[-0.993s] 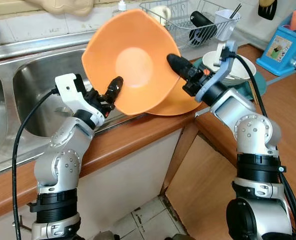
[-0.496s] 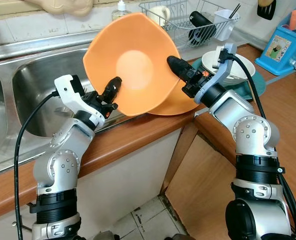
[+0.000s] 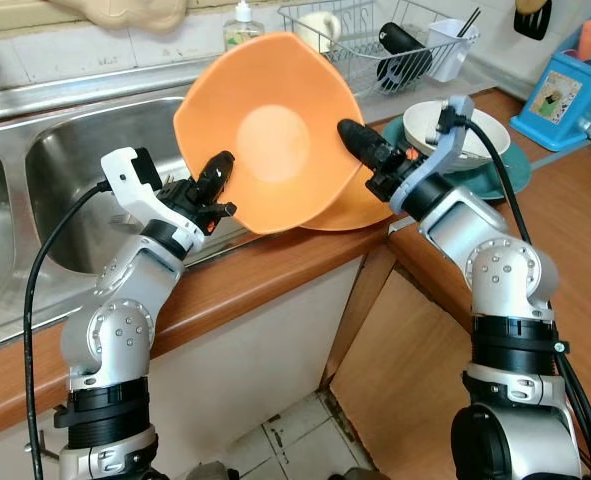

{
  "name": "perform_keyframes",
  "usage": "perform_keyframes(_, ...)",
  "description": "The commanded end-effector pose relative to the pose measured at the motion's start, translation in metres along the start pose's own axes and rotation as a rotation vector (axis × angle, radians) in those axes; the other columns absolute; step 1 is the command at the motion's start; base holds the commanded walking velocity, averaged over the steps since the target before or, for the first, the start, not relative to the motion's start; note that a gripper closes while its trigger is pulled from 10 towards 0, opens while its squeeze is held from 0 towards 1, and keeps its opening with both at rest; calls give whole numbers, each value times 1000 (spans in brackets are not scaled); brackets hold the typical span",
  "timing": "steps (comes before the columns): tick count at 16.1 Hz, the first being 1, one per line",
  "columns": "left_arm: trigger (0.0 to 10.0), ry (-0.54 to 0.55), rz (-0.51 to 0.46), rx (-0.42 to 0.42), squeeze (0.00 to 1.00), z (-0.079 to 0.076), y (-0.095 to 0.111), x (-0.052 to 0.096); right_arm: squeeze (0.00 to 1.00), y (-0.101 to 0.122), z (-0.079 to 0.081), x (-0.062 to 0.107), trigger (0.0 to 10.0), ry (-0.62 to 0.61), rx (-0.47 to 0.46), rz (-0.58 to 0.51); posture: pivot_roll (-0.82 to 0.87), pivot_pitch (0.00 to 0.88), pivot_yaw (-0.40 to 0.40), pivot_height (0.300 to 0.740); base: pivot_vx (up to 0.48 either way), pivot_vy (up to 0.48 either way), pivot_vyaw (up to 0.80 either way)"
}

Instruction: Kitchen organization

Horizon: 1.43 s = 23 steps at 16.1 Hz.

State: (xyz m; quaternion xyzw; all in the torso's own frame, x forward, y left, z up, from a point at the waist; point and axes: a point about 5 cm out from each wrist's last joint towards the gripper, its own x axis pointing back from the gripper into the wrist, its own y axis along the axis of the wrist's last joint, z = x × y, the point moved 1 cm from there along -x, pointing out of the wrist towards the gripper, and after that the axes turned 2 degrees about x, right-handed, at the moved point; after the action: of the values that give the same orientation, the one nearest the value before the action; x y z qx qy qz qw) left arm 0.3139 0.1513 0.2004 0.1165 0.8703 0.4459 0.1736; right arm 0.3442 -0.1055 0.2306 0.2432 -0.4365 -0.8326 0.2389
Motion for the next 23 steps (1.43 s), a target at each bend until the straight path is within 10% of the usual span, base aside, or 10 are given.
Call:
perform_keyframes(1,0,-49,17,-26,0,-10,0,0,0,12,7,0,0,30,11,-63,-125,0,-8,740,0,0,0)
perform_keyframes(7,0,-72,11,-10,0,-12,1,-1,0,10,9,-1,863,36,43,-55,-124,0,-4,740,0,0,0)
perform_keyframes(8,0,-79,12,-11,0,-13,1,0,0,10,9,0,3373,37,54,-53,-123,0,-4,740,0,0,0)
perform_keyframes(9,0,-79,10,-15,0,-13,1,0,0,10,9,0,9216,34,63,-51,-123,0,-4,740,0,0,0)
perform_keyframes(12,0,-40,-28,-19,0,-9,7,-3,0,9,6,0,10000,-1,82,-49,-121,0,-6,740,0,0,0)
perform_keyframes(13,0,-22,-43,-18,0,-7,10,-4,839,10,5,-1,10000,-4,76,-51,-121,0,-6,740,0,0,0)
perform_keyframes(14,0,-5,-71,-11,0,-5,15,-5,1000,10,5,-1,10000,-7,81,-53,-120,0,-8,740,0,0,0)
perform_keyframes(18,0,85,-197,21,0,4,41,-10,847,10,7,-1,10000,-12,122,-38,-122,0,-10,740,0,0,0)
perform_keyframes(19,0,136,-241,-3,0,12,53,-10,0,9,10,-1,10000,3,158,-19,-122,0,-10,740,0,0,0)
perform_keyframes(23,0,349,-265,-184,0,52,77,-5,0,-4,21,6,10000,56,335,101,-129,0,-13,740,0,0,0)
